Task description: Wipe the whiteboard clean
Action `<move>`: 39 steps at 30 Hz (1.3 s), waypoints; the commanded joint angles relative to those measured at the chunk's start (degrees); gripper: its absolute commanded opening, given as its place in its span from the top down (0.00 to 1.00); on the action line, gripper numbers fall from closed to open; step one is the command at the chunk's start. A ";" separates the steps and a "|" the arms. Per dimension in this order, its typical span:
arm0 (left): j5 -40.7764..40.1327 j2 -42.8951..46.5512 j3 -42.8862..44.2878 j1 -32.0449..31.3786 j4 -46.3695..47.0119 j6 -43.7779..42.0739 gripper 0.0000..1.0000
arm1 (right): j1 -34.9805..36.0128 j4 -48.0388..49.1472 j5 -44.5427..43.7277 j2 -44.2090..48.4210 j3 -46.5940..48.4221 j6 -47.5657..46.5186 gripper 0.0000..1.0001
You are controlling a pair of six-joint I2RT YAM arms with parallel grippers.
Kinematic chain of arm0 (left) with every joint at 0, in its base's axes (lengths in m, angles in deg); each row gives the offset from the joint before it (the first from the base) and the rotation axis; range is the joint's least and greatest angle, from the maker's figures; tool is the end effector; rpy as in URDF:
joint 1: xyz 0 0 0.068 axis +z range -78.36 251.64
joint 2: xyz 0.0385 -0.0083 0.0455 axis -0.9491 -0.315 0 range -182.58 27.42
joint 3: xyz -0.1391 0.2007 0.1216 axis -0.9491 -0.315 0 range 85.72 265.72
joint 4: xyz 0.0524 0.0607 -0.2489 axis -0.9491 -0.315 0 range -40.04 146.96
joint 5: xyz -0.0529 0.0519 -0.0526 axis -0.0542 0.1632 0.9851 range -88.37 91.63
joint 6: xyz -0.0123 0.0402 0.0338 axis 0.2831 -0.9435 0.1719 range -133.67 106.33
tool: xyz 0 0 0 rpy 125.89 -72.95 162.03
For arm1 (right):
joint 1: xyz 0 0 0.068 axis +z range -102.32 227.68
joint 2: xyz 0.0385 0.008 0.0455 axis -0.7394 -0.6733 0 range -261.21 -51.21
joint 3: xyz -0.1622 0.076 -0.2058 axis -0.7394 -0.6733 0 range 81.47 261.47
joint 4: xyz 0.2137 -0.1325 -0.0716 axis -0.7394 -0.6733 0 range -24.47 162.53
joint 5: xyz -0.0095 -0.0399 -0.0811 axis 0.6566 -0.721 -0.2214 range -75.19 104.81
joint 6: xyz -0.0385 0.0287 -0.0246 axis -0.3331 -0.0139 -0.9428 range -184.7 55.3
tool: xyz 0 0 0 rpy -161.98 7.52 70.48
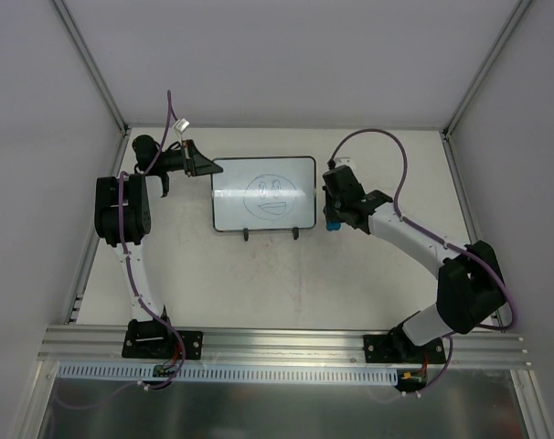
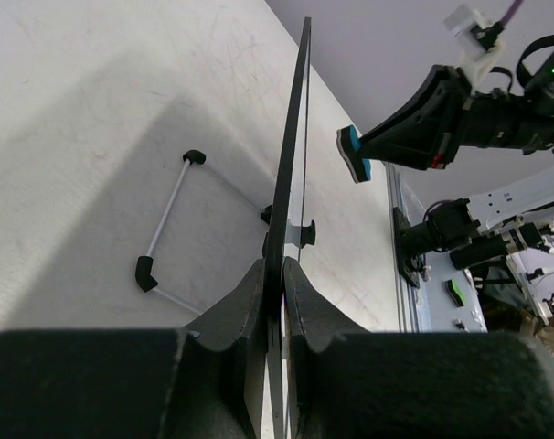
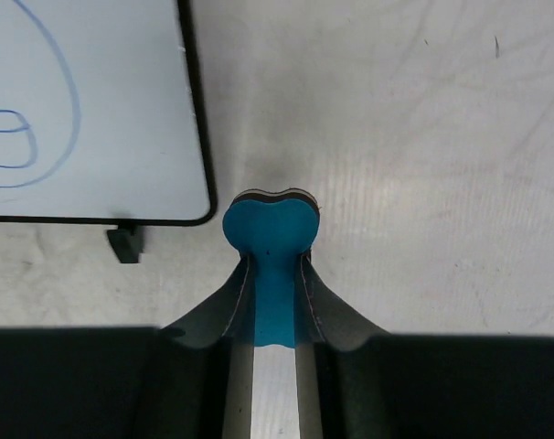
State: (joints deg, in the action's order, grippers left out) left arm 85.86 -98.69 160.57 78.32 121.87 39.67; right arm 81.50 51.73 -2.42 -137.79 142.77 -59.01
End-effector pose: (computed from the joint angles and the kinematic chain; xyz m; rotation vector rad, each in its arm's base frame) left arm 0.4522 0.0174 0.1914 0.5826 1.6939 -1.5680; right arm 0.2770 0.1728 0.2489 -0.4272 2.2899 -0.0147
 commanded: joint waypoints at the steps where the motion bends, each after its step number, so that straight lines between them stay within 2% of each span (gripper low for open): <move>1: 2.44 2.71 -0.67 -0.79 5.67 -1.75 1.00 | 1.94 -0.47 -3.16 1.34 5.92 -1.74 1.00; 11: 1.56 3.06 -0.93 -0.88 4.80 -2.27 1.00 | 4.32 0.67 -0.35 -6.48 17.88 -4.55 1.00; 14: 1.12 3.49 -0.93 -0.88 1.90 -4.73 1.00 | 4.58 0.84 0.53 -8.86 22.10 -4.90 1.00; 19: 0.85 3.85 -0.93 -0.79 -0.91 -6.67 1.00 | 4.76 1.55 1.94 -11.85 24.83 -5.08 1.00; 22: 0.76 4.02 -1.02 -0.88 -1.88 -7.46 1.00 | 5.29 1.37 2.82 -11.33 23.27 -4.47 1.00; 23: 0.59 4.11 -1.02 -0.79 -2.58 -7.64 1.00 | 5.64 1.37 3.69 -10.19 22.21 -4.38 0.96; 26: 0.59 4.29 -0.93 -0.88 -3.29 -8.61 1.00 | 7.39 1.55 3.18 -6.69 16.61 -5.16 0.61; 28: 0.50 4.46 -1.11 -0.88 -3.47 -8.87 1.00 | 8.62 2.34 2.04 -3.96 12.38 -5.17 0.59; 29: 0.50 4.55 -1.11 -0.79 -3.64 -9.13 1.00 | 9.58 3.47 1.33 -2.20 7.48 -5.17 0.52; 32: 0.33 4.64 -1.11 -0.88 -4.52 -9.83 1.00 | 10.64 4.18 4.30 5.36 0.69 -3.77 0.37; 37: -0.02 4.90 -1.37 -0.70 -5.75 -10.80 1.00 | 14.60 4.01 5.63 18.52 -13.36 -2.18 0.30; 39: -0.11 5.25 -1.37 -0.79 -6.80 -11.85 1.00 | 14.95 2.17 7.29 21.97 -16.20 1.84 0.28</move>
State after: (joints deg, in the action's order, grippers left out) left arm 85.36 -97.09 159.80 78.34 114.00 33.20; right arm 95.56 54.27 2.80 -121.53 129.70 -61.85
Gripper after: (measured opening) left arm 0.084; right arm 0.708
